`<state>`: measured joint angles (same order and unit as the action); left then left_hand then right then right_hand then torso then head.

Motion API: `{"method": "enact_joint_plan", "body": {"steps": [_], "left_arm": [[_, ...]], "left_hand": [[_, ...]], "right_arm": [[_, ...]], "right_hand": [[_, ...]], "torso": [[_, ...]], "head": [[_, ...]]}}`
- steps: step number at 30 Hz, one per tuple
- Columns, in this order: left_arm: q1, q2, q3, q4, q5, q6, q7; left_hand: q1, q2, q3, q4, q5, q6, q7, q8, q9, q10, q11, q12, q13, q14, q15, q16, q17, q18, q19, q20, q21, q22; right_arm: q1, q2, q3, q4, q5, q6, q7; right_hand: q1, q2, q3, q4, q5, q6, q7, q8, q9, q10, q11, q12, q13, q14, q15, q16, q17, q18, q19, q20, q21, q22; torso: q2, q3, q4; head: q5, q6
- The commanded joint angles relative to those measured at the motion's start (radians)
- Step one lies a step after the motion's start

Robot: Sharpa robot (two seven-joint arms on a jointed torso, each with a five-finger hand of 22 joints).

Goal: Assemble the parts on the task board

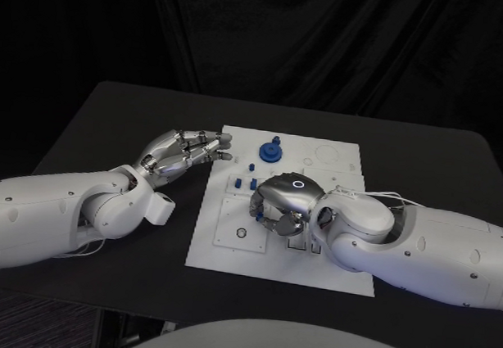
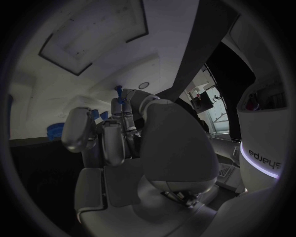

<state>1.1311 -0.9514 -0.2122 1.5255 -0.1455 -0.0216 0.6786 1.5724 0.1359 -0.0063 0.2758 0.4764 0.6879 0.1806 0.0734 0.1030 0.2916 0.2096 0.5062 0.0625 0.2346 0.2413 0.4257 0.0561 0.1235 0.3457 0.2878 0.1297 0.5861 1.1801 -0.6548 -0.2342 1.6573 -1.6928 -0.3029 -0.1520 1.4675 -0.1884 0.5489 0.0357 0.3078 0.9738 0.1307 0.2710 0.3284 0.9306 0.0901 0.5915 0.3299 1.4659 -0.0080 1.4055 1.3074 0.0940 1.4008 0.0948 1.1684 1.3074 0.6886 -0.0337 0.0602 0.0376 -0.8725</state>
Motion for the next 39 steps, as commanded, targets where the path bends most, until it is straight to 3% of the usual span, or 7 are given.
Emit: {"method": "enact_joint_plan", "body": {"steps": [1,21,24,27,31,39], "left_arm": [[-0.002,0.003,0.001,0.001,0.004,0.015,0.164],[-0.004,0.002,0.001,-0.001,0.004,0.021,0.159],[-0.005,0.002,0.001,-0.001,0.004,0.021,0.159],[-0.005,0.002,0.001,-0.001,0.004,0.021,0.158],[-0.005,0.002,0.001,-0.002,0.004,0.021,0.158],[-0.006,0.003,0.001,-0.003,0.004,0.022,0.157]], "left_hand": [[0.005,0.007,0.006,0.002,0.005,0.001,0.003,0.005,-0.001,0.001,0.009,0.003,0.000,0.007,0.004,0.002,0.001,-0.007,0.005,0.002,0.006,0.001],[0.009,0.010,0.013,0.002,0.010,-0.001,0.004,0.005,-0.002,0.000,0.010,0.003,0.000,0.010,0.009,0.007,0.001,-0.012,0.011,0.003,0.009,0.002],[0.010,0.010,0.013,0.002,0.010,-0.001,0.004,0.005,-0.002,0.000,0.010,0.003,0.000,0.011,0.010,0.008,0.001,-0.013,0.012,0.003,0.010,0.002],[0.010,0.010,0.013,0.002,0.010,-0.001,0.004,0.005,-0.002,0.000,0.010,0.003,0.000,0.011,0.010,0.008,0.001,-0.013,0.012,0.003,0.010,0.002],[0.010,0.010,0.014,0.002,0.011,-0.002,0.004,0.005,-0.003,0.000,0.010,0.003,0.000,0.011,0.010,0.008,0.001,-0.013,0.013,0.003,0.010,0.002],[0.011,0.011,0.015,0.001,0.012,-0.002,0.004,0.005,-0.003,0.000,0.011,0.003,0.000,0.011,0.010,0.008,0.001,-0.014,0.013,0.003,0.011,0.002]], "right_arm": [[-0.005,0.001,0.000,-0.003,-0.008,0.019,-0.022],[-0.012,-0.001,0.000,-0.009,-0.008,-0.003,-0.021],[-0.012,0.000,0.000,-0.010,-0.008,0.000,-0.018],[-0.012,0.001,0.000,-0.010,-0.008,0.002,-0.013],[-0.012,0.003,0.000,-0.010,-0.008,0.005,-0.007],[-0.012,0.007,0.000,-0.012,-0.008,0.018,0.001]], "right_hand": [[0.005,0.009,-0.003,-0.006,0.003,0.003,0.001,-0.004,0.002,0.032,-0.028,0.002,0.003,0.025,-0.005,-0.002,0.045,-0.004,-0.001,-0.003,-0.002,0.145],[0.009,0.012,-0.003,-0.009,0.006,0.003,0.001,-0.006,0.004,0.029,-0.027,-0.002,0.001,0.025,-0.005,-0.003,0.044,-0.003,-0.002,-0.003,-0.004,0.144],[-0.010,0.013,-0.017,0.001,-0.034,-0.015,0.007,-0.021,0.005,0.013,-0.021,-0.018,-0.006,0.023,0.001,-0.007,0.038,-0.003,-0.004,0.000,-0.009,0.142],[-0.043,0.001,-0.044,0.024,-0.048,-0.069,0.020,-0.060,-0.010,-0.027,-0.006,-0.044,-0.017,0.019,0.014,-0.014,0.029,-0.003,-0.009,0.010,-0.021,0.138],[-0.072,-0.013,-0.081,0.052,-0.105,-0.105,0.013,-0.091,-0.025,-0.074,0.006,-0.074,-0.033,0.015,0.025,-0.019,0.021,0.000,-0.015,0.021,-0.037,0.133],[-0.088,-0.017,-0.164,0.091,-0.177,-0.112,0.007,-0.115,-0.043,-0.114,0.015,-0.074,-0.036,0.006,0.034,-0.027,0.007,0.005,-0.024,0.033,-0.063,0.127]], "torso": [[0.000,0.0002,0.0006],[0.000,0.0003,0.0007],[0.000,0.0003,-0.0004],[0.000,-0.0004,0.0001],[0.000,-0.0004,-0.0003],[0.000,-0.0004,0.0008]], "head": [[-0.001,0.000],[0.002,0.000],[0.004,0.000],[0.003,0.000],[0.002,0.000],[0.000,0.000]]}}
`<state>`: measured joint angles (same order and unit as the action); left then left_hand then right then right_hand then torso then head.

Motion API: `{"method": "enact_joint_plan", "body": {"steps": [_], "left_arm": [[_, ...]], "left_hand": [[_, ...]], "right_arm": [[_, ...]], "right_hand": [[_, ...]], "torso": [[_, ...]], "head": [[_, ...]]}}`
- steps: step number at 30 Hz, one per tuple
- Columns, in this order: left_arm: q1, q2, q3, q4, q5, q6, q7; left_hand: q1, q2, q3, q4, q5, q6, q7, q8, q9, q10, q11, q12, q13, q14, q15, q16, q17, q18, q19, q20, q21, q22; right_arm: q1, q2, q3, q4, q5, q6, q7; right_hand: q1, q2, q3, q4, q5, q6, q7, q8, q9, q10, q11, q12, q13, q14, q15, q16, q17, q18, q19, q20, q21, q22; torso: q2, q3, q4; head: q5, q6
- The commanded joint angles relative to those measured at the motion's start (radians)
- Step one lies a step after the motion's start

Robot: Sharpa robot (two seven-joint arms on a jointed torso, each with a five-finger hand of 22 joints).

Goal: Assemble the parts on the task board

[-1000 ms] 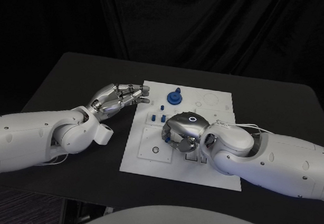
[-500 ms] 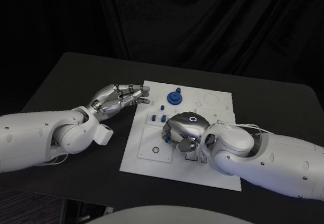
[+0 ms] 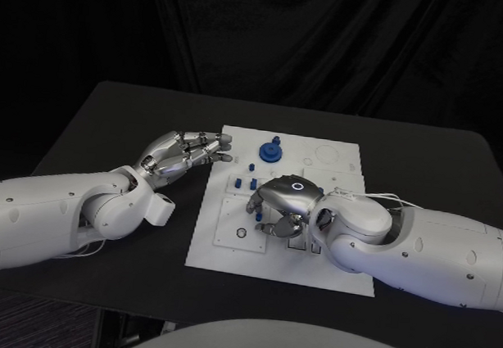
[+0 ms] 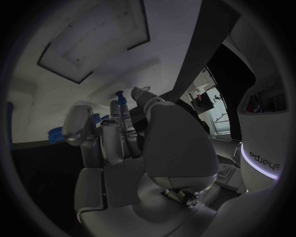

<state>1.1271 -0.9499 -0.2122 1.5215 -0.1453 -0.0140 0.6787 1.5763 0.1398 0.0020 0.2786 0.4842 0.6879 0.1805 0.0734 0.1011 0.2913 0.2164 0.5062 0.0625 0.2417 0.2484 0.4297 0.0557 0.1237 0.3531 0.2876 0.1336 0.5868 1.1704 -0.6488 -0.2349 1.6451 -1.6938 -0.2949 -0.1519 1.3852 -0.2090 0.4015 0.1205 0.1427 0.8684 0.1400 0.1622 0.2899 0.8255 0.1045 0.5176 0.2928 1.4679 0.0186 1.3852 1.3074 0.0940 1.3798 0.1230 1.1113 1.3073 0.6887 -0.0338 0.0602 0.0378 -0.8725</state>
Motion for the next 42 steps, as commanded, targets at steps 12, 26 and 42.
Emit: {"method": "enact_joint_plan", "body": {"steps": [12,26,42], "left_arm": [[-0.003,-0.004,0.001,0.003,0.004,0.012,0.157],[-0.004,-0.017,0.001,0.008,0.004,0.001,0.155],[-0.006,-0.015,0.001,0.008,0.004,0.005,0.156]], "left_hand": [[0.007,0.007,0.007,-0.001,0.004,-0.002,0.004,0.005,-0.001,0.000,0.004,0.003,0.000,0.004,0.003,0.004,0.002,-0.014,0.006,0.003,0.007,0.002],[0.008,0.006,0.009,-0.002,0.005,0.003,0.004,0.006,-0.001,0.001,0.004,0.006,0.000,0.005,0.004,0.007,0.002,-0.015,0.008,0.002,0.008,0.002],[0.009,0.006,0.010,-0.002,0.006,0.002,0.004,0.006,-0.001,0.001,0.004,0.006,0.000,0.005,0.005,0.007,0.002,-0.016,0.008,0.002,0.008,0.002]], "right_arm": [[0.012,-0.046,0.005,0.028,-0.006,-0.066,-0.012],[0.166,-0.256,0.001,0.097,0.222,-0.078,-0.072],[0.134,-0.272,-0.010,0.058,0.189,-0.031,-0.098]], "right_hand": [[0.051,0.020,-0.174,0.072,-0.031,-0.026,-0.007,-0.042,-0.033,-0.136,0.022,0.034,0.007,-0.016,0.026,-0.016,-0.017,0.014,-0.025,0.022,-0.067,0.115],[0.125,0.049,-0.159,0.100,0.104,0.013,0.031,-0.049,-0.062,-0.145,0.030,0.014,-0.058,0.001,0.031,0.011,0.005,0.006,0.005,0.028,-0.024,0.131],[0.103,0.034,-0.191,0.152,-0.011,0.028,0.024,-0.063,-0.090,-0.103,0.026,0.000,-0.114,0.003,0.029,0.014,0.002,0.005,0.009,0.027,-0.019,0.132]], "torso": [[0.000,0.0000,0.0000],[-0.001,0.0006,0.0011],[-0.001,-0.0042,-0.0053]], "head": [[0.001,0.000],[-0.018,0.000],[-0.011,0.000]]}}
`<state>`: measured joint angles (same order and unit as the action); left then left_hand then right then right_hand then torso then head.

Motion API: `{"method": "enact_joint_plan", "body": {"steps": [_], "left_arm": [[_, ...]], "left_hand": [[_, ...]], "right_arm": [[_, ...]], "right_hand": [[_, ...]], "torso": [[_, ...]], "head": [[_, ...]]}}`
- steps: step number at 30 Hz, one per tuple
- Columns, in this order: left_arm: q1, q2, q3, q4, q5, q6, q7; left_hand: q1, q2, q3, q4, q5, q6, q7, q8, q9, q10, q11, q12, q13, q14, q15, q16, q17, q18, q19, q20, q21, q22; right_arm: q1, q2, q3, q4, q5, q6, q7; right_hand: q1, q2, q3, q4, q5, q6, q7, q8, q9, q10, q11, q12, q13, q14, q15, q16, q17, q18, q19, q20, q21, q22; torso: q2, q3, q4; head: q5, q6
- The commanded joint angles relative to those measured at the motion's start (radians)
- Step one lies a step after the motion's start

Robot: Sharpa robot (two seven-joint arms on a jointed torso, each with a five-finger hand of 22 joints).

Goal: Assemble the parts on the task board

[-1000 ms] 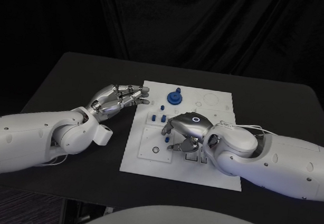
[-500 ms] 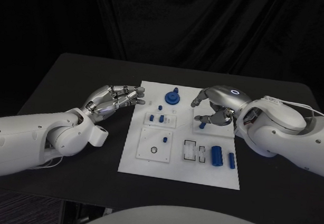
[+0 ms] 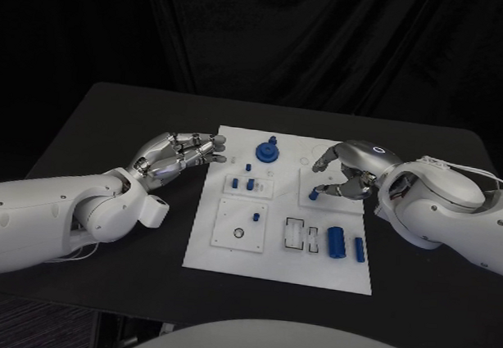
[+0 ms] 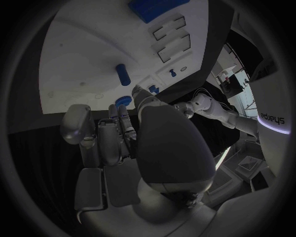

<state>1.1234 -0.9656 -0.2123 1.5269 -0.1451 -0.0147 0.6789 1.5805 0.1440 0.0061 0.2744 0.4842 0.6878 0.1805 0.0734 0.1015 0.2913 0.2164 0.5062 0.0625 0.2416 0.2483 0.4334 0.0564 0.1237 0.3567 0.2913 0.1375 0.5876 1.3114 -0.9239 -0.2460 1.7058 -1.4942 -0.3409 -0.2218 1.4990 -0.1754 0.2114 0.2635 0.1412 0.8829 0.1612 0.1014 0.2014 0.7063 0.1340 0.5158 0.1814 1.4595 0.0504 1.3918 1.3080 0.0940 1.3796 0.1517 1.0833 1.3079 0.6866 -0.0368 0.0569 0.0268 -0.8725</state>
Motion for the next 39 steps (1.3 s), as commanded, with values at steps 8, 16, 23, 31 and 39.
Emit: {"method": "enact_joint_plan", "body": {"steps": [8,16,23,31,39], "left_arm": [[-0.004,0.000,0.001,0.005,0.003,0.007,0.155],[-0.005,-0.001,0.001,0.007,0.003,0.008,0.154],[-0.006,-0.003,0.001,0.009,0.003,0.009,0.153],[-0.008,-0.005,0.001,0.010,0.003,0.009,0.151],[-0.009,-0.004,0.001,0.009,0.003,0.010,0.151]], "left_hand": [[0.005,0.002,0.006,0.002,0.006,0.002,0.004,0.006,-0.001,0.001,0.004,0.006,0.000,0.005,0.005,0.003,0.001,-0.016,0.005,-0.002,0.004,0.001],[0.005,0.002,0.007,0.002,0.006,0.002,0.005,0.006,-0.001,0.001,0.004,0.006,0.000,0.005,0.005,0.004,0.001,-0.017,0.005,-0.002,0.004,0.001],[0.006,0.002,0.008,0.002,0.007,0.003,0.005,0.006,-0.001,0.002,0.004,0.007,0.000,0.005,0.005,0.004,0.001,-0.017,0.005,-0.002,0.004,0.001],[0.007,0.002,0.009,0.002,0.008,0.003,0.005,0.007,-0.002,0.002,0.005,0.007,0.000,0.006,0.005,0.005,0.001,-0.017,0.006,-0.002,0.005,0.001],[0.008,0.002,0.010,0.001,0.010,0.003,0.005,0.007,-0.002,0.003,0.005,0.008,0.000,0.006,0.006,0.006,0.001,-0.018,0.006,-0.002,0.005,0.001]], "right_arm": [[-0.020,0.008,0.001,-0.007,-0.030,0.020,-0.023],[-0.026,0.020,0.001,-0.021,-0.039,0.036,-0.018],[-0.039,0.037,0.001,-0.040,-0.049,0.025,0.004],[-0.044,0.044,0.001,-0.047,-0.050,0.014,0.017],[-0.045,0.046,0.001,-0.048,-0.050,0.012,0.019]], "right_hand": [[-0.011,0.003,-0.006,0.016,-0.014,0.020,0.004,-0.003,-0.006,0.048,-0.011,0.015,-0.006,0.015,-0.009,0.012,0.006,0.003,0.015,-0.007,0.020,0.134],[0.010,0.010,0.002,0.005,0.020,0.025,0.000,-0.003,-0.011,0.068,-0.016,0.018,-0.012,0.016,-0.014,0.012,0.005,0.002,0.017,-0.012,0.023,0.135],[0.043,0.017,0.033,-0.012,0.087,0.047,-0.002,0.003,-0.015,0.108,-0.021,0.010,-0.028,0.018,-0.019,0.014,0.006,0.001,0.021,-0.017,0.031,0.138],[0.064,0.015,0.077,-0.023,0.132,0.096,-0.005,0.025,-0.008,0.171,-0.031,-0.005,-0.046,0.020,-0.027,0.016,0.009,-0.001,0.025,-0.025,0.040,0.140],[0.074,0.015,0.097,-0.033,0.148,0.124,-0.014,0.039,0.000,0.218,-0.043,-0.004,-0.047,0.023,-0.037,0.020,0.014,-0.002,0.029,-0.032,0.048,0.142]], "torso": [[0.001,0.0020,0.0024],[0.003,0.0021,0.0029],[0.001,0.0007,0.0013],[0.001,0.0013,0.0011],[0.001,0.0024,0.0024]], "head": [[-0.006,0.000],[-0.007,0.000],[-0.003,0.000],[-0.002,0.000],[-0.004,0.000]]}}
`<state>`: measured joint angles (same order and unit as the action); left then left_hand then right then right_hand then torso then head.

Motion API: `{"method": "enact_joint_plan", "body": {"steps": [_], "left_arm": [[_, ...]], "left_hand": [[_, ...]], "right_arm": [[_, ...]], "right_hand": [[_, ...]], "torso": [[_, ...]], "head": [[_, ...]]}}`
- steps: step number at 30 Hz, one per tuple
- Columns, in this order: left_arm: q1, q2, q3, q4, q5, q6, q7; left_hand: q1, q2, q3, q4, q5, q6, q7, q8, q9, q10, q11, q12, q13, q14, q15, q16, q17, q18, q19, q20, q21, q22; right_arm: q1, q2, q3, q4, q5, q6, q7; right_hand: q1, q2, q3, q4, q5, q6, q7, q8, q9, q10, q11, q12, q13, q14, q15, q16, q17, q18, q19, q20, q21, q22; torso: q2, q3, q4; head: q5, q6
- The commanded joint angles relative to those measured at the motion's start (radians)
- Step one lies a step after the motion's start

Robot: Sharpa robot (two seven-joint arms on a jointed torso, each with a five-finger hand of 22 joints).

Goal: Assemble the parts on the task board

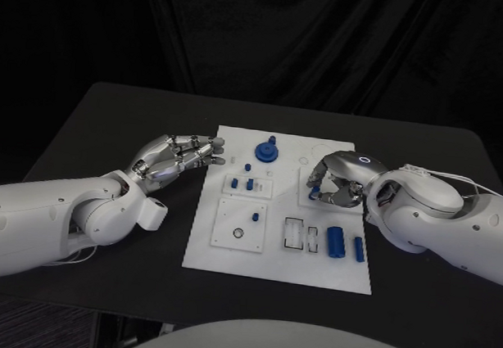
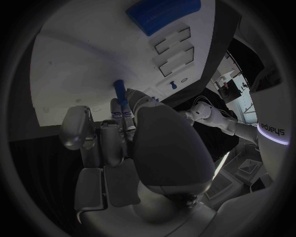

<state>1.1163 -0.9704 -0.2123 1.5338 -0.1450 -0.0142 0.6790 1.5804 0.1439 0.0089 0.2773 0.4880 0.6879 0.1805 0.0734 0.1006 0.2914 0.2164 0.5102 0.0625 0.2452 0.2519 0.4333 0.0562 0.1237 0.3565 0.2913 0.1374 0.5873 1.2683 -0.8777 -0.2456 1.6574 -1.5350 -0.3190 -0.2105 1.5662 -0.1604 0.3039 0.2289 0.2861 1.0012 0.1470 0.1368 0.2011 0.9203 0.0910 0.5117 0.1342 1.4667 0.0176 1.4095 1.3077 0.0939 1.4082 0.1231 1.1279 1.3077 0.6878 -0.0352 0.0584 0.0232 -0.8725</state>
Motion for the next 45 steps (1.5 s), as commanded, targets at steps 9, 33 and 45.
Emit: {"method": "enact_joint_plan", "body": {"steps": [9,33,45], "left_arm": [[-0.008,0.001,0.001,0.002,0.003,0.011,0.148],[-0.013,-0.004,0.001,0.005,0.003,0.007,0.145],[-0.013,0.003,0.001,-0.001,0.003,0.007,0.146]], "left_hand": [[0.011,0.002,0.011,-0.004,0.010,0.006,0.006,0.008,-0.001,0.006,0.008,0.008,0.001,0.003,0.002,0.008,0.001,-0.019,0.008,-0.003,0.006,0.002],[0.015,0.000,0.017,-0.006,0.014,0.016,0.009,0.011,0.000,0.012,0.015,0.015,0.002,0.006,0.002,0.013,0.002,-0.020,0.011,-0.003,0.008,0.002],[0.016,-0.001,0.019,-0.006,0.014,0.017,0.010,0.012,0.000,0.014,0.016,0.016,0.002,0.005,0.002,0.011,0.001,-0.020,0.012,-0.003,0.008,0.002]], "right_arm": [[-0.003,0.002,0.001,-0.004,-0.010,-0.003,0.007],[0.074,-0.049,0.003,0.112,-0.013,-0.040,0.001],[0.094,-0.001,0.003,0.204,-0.067,-0.035,0.023]], "right_hand": [[0.005,-0.004,0.038,-0.020,0.008,0.050,-0.018,0.027,0.026,0.084,-0.021,-0.024,-0.010,0.017,-0.022,0.000,0.012,-0.003,0.003,-0.021,0.010,0.144],[0.008,0.000,0.059,-0.053,0.006,0.090,-0.031,0.052,0.061,0.149,-0.038,-0.052,-0.014,0.016,-0.038,-0.010,0.001,-0.003,0.005,-0.037,0.010,0.144],[0.003,-0.002,0.062,-0.056,0.004,0.093,-0.033,0.055,0.068,0.161,-0.041,-0.060,-0.014,0.025,-0.040,0.003,0.020,-0.011,0.020,-0.039,0.047,0.154]], "torso": [[-0.001,-0.0002,0.0000],[-0.001,-0.0002,0.0003],[0.000,-0.0002,-0.0002]], "head": [[0.004,0.000],[0.017,0.000],[0.027,0.000]]}}
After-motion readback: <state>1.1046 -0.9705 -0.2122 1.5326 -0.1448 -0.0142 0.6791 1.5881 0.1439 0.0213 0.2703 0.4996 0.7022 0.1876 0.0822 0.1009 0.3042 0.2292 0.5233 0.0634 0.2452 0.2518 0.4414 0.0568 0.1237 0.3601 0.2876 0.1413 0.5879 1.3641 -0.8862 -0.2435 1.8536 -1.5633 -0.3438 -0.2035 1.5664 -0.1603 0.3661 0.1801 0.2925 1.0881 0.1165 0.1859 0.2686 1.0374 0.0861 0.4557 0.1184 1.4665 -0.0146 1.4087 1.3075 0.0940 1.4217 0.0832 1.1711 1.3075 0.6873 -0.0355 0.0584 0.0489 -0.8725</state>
